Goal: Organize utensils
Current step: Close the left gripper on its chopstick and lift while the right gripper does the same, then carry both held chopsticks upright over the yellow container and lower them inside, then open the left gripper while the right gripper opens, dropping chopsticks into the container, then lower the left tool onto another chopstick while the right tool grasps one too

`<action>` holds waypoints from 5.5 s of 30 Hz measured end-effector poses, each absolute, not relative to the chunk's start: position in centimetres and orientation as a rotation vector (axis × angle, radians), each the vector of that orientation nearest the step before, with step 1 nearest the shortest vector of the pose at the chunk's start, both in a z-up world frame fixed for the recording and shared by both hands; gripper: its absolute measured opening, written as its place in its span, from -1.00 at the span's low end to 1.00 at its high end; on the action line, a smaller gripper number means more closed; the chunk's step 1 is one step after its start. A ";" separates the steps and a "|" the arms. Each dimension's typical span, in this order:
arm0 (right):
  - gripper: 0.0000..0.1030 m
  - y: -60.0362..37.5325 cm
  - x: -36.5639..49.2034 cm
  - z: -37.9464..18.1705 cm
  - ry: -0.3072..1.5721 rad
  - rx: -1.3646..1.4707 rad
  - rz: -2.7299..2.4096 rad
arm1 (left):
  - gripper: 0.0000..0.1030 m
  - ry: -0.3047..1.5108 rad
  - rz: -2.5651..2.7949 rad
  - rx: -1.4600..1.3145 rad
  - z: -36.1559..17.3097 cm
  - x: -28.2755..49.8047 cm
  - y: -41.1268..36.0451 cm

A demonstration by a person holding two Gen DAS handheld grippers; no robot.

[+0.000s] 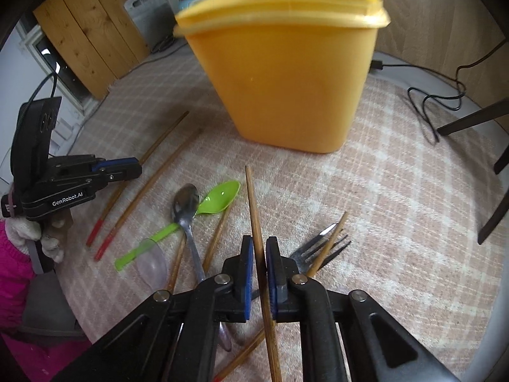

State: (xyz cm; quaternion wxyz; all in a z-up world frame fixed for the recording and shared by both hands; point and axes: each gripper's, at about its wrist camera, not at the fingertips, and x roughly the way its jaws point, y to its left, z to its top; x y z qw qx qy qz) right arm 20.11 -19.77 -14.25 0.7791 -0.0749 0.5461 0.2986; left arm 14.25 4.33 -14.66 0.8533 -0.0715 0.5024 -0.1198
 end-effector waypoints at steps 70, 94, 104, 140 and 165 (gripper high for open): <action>-0.94 -22.9 25.4 6.7 0.618 0.077 0.461 | -0.92 0.541 -0.282 -0.310 -0.6 30.2 -1.5; -0.93 -21.8 27.7 -2.2 0.810 0.108 0.461 | -0.92 0.613 -0.339 -0.266 -2.8 25.3 -1.5; -0.93 -21.1 28.3 -3.9 0.851 0.089 0.458 | -0.92 0.670 -0.355 -0.246 -4.2 24.6 -2.5; 0.09 -28.0 20.5 -6.8 0.939 0.149 0.462 | -0.30 0.798 -0.267 -0.193 -6.1 15.9 4.0; -0.40 -27.6 18.9 -16.8 1.260 0.334 0.556 | -0.38 1.166 -0.319 -0.148 -14.8 15.0 1.4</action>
